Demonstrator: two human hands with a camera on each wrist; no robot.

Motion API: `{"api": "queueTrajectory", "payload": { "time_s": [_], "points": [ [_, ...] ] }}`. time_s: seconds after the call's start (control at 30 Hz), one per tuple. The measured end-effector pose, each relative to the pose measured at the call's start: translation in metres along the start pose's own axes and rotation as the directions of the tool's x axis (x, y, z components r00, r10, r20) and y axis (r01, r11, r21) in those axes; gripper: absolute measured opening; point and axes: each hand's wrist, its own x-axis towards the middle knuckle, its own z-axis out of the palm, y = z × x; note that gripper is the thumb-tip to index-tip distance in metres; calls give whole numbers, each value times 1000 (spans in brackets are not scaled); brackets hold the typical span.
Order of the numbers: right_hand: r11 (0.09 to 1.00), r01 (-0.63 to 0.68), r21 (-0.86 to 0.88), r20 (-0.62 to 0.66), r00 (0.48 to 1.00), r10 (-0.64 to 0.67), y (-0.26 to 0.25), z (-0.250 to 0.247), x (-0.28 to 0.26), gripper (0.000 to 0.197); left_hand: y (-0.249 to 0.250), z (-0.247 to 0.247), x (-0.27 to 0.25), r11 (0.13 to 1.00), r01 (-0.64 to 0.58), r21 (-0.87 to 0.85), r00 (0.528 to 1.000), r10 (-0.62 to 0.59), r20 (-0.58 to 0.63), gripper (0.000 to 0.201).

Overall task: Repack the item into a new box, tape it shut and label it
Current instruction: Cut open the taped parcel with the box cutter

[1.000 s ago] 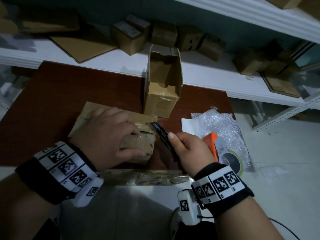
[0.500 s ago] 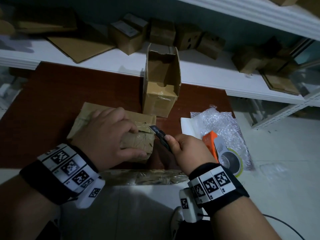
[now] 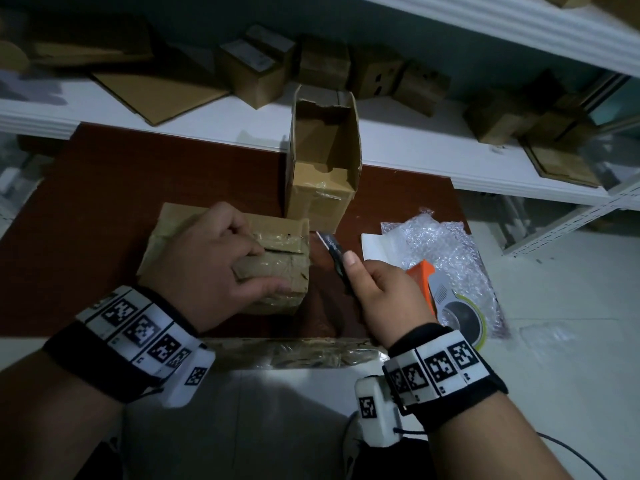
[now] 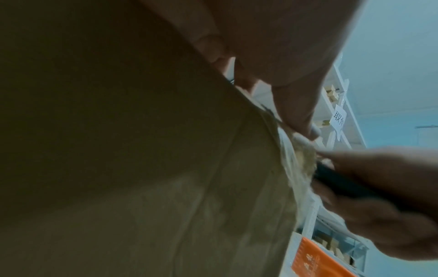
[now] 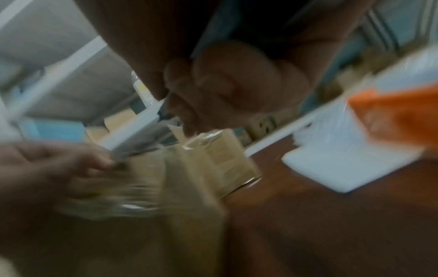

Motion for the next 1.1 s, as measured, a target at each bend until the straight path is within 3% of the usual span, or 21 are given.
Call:
{"api": "queueTrajectory", "payload": {
  "time_s": [0.03,0.1,0.17,0.27,0.4,0.57,0.73,0.87,0.93,1.1],
  "points": [
    [984,-20,175,20,1000,17,-1,5,-2,55,0,1,-1,999,-20,39,1000,20,-10,67],
    [862,-68,502,109,994,15,-3,16,-5,49,0,3,-2,985,-56,166,998,57,-2,63],
    [785,-72,615,163,986,-37,-4,25,-5,42,2,4,-2,967,-70,246,998,70,9,61],
    [741,-92,666,221,972,-78,-10,24,-5,51,3,5,-1,954,-91,286,996,88,23,60],
    [770,-147,621,281,959,-44,-20,14,-5,71,2,4,-2,959,-81,271,997,74,36,62],
    [737,-139,662,288,955,-78,-16,23,-1,78,0,7,-2,961,-89,263,995,76,59,72],
    [721,-165,673,295,954,-57,-14,28,1,80,-2,8,-1,968,-118,222,993,112,41,51],
    [561,-312,767,423,903,-76,-12,31,5,103,-5,10,0,965,-162,205,987,156,45,43],
    [483,-374,792,470,878,-90,-12,29,7,106,-5,11,0,963,-182,200,983,175,50,43],
    [216,-484,848,522,833,-184,-16,26,6,73,-9,14,-1,954,-227,198,974,225,30,40]
  ]
}}
